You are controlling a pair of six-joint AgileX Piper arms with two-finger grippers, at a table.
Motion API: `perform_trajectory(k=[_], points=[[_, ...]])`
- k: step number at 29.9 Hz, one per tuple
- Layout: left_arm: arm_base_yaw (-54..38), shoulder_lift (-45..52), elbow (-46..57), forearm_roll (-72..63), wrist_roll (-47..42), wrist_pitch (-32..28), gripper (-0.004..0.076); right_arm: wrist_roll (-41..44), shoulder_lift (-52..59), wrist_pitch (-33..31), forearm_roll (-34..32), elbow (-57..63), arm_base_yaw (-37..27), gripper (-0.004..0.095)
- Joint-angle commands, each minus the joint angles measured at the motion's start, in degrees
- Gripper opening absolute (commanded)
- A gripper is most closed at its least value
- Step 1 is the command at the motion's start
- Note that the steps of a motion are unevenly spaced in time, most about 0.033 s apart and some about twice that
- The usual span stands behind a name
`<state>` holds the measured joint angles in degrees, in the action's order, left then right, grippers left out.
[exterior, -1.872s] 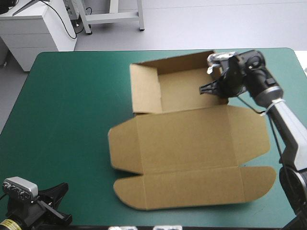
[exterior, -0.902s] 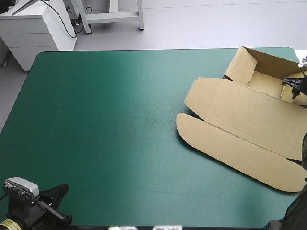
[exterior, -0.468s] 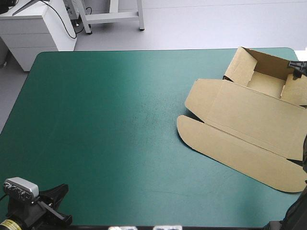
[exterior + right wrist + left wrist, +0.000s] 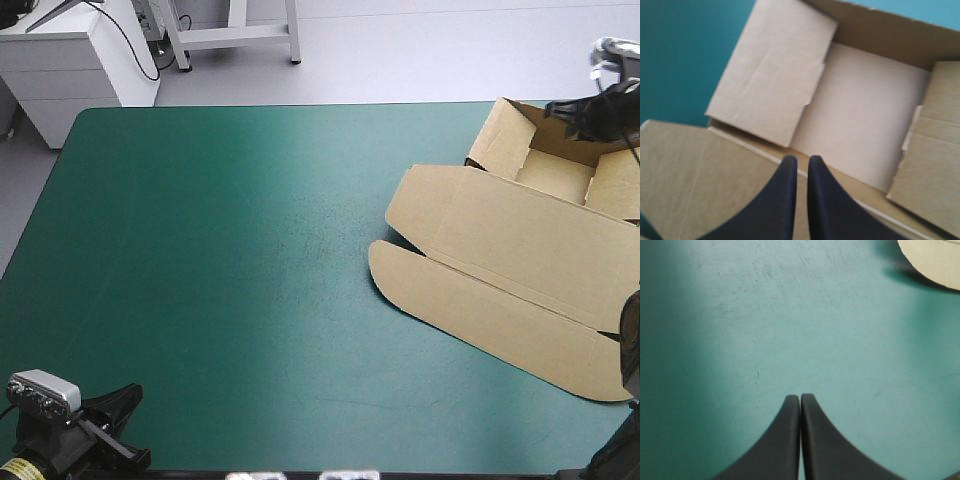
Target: Fold the box
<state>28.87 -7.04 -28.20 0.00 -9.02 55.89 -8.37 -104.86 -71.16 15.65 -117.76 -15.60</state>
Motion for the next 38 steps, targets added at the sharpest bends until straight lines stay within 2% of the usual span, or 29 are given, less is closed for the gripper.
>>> perform_trajectory(k=[1,7,12,23,32,38], points=[[0.3,-1.0,-1.3,-0.5,0.0,-3.4,-0.0008,-1.9,6.3,-0.6,1.3,3.5,6.1,-0.002],[0.3,-1.0,-1.3,-0.5,0.0,-3.4,-0.0008,-3.3,12.4,1.4,1.2,14.5,14.6,-0.002],[0.3,-1.0,-1.3,-0.5,0.0,-3.4,-0.0008,-3.3,20.0,7.7,0.5,27.8,19.0,-0.0018],[0.3,-1.0,-1.3,0.4,0.0,-3.8,-0.0008,-3.3,47.6,26.3,0.2,58.9,19.5,-0.0018],[0.3,-1.0,-1.3,0.4,-0.1,-4.1,-0.0008,-3.3,68.3,32.9,-1.2,77.3,19.5,-0.0018],[0.3,-1.0,-1.3,0.4,-0.1,-4.1,-0.0008,-3.3,80.7,37.9,-1.4,85.5,19.5,-0.0018]])
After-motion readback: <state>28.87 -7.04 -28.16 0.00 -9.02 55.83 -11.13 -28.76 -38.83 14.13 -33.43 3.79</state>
